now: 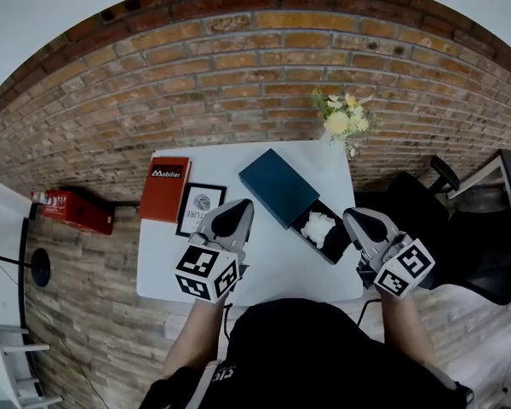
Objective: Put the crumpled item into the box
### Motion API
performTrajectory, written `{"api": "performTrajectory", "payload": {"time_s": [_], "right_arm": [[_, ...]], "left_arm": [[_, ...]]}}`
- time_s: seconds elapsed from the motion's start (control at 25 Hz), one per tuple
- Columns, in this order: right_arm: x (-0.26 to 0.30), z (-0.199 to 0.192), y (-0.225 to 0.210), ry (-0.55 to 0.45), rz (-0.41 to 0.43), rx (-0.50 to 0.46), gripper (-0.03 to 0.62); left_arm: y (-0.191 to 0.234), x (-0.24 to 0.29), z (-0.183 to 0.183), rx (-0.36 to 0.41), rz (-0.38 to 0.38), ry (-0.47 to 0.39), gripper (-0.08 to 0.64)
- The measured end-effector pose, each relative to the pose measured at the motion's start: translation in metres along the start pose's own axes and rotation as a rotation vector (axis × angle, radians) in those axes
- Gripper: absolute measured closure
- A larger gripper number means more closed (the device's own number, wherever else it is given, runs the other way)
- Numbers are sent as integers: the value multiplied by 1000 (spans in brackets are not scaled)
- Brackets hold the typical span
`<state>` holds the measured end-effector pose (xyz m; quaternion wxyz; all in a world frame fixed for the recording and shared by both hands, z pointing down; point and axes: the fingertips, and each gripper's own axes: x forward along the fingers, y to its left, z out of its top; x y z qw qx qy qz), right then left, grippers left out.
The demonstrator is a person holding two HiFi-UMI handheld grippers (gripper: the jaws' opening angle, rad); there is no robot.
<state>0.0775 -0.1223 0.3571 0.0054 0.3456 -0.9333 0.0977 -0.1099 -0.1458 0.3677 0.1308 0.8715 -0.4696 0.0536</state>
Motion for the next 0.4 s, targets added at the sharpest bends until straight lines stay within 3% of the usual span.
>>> {"api": "performTrajectory", "payload": {"time_s": [0.4], "right_arm": [[0, 4, -10, -9, 15, 5, 594]], "left_arm": [[-6, 10, 8, 11, -4, 3, 554]]}}
